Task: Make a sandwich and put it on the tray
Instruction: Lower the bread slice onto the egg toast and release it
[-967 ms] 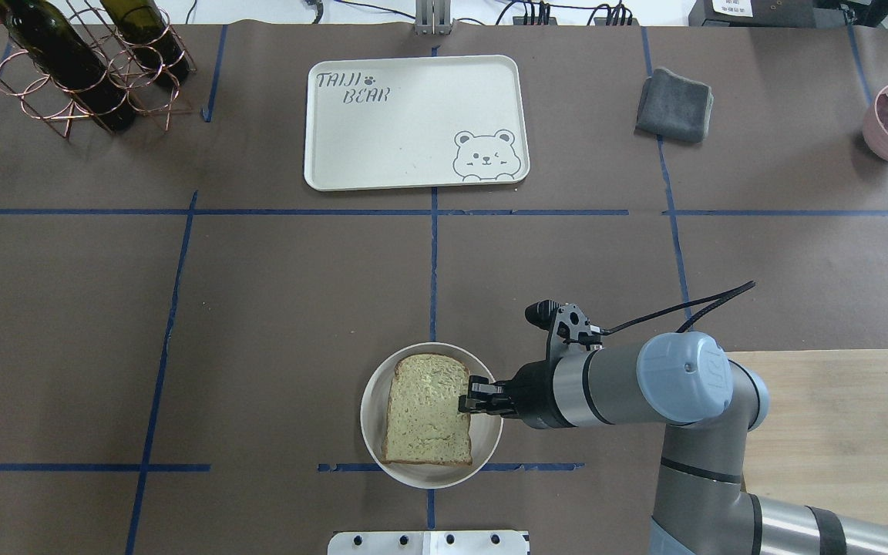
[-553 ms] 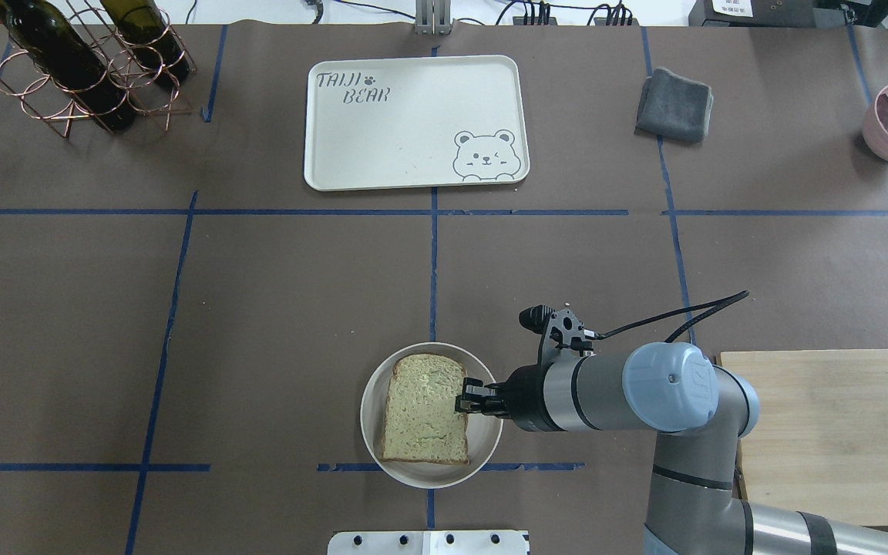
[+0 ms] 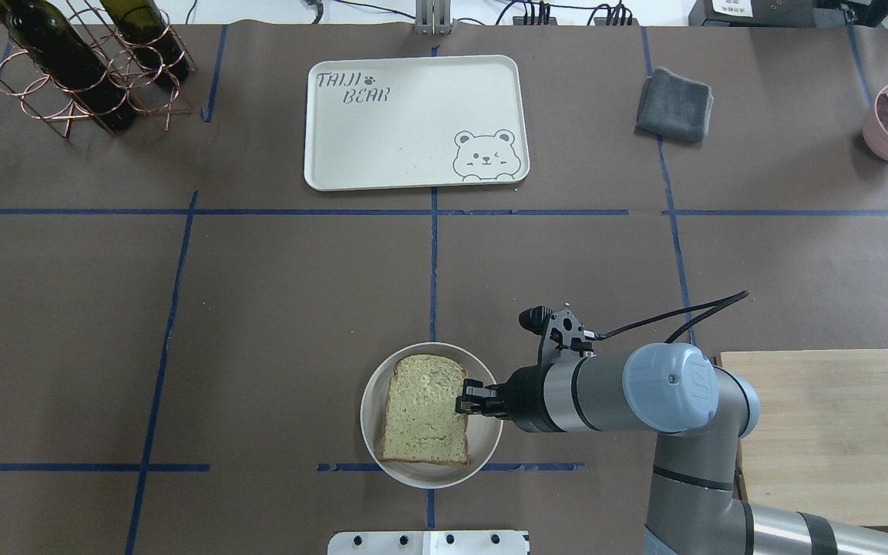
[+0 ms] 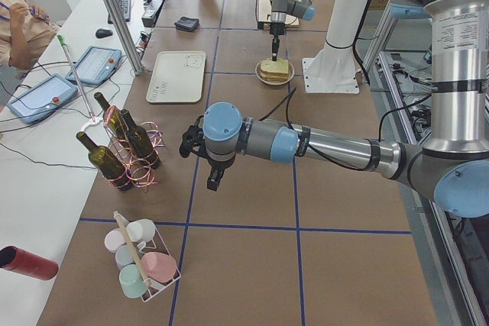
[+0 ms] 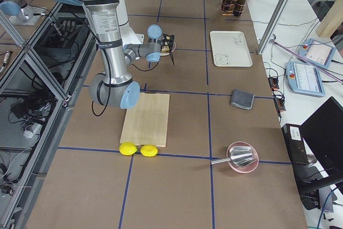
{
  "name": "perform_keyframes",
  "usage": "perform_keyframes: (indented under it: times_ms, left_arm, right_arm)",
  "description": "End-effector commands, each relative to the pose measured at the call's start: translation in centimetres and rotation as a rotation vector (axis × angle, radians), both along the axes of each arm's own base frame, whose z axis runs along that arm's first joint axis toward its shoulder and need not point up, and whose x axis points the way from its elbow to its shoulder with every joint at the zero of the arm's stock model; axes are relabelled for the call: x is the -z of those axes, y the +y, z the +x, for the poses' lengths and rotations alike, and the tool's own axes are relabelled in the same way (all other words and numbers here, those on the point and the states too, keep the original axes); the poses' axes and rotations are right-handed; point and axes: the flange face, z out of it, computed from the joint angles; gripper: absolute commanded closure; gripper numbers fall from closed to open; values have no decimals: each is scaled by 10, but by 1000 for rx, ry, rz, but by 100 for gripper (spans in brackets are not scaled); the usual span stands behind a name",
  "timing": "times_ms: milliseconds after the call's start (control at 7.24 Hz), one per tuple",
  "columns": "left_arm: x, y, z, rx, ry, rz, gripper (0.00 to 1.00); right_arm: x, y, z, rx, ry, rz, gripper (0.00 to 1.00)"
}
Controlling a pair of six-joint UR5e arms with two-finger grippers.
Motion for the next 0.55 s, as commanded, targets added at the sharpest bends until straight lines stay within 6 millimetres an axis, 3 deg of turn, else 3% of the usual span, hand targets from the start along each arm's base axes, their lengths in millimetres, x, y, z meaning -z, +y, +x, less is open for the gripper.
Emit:
perform_keyframes:
  times_ms: [0, 276, 414]
  left_arm:
    - [-2, -1, 1, -2, 0, -2, 0]
    - [-2, -1, 1, -2, 0, -2, 0]
    - [-2, -1, 1, -2, 0, -2, 0]
  right_arm:
    - [2, -1, 3, -1, -4, 1, 86]
    - [-3, 0, 8, -1, 0, 0, 86]
    - [-5, 1, 6, -3, 5, -2, 77]
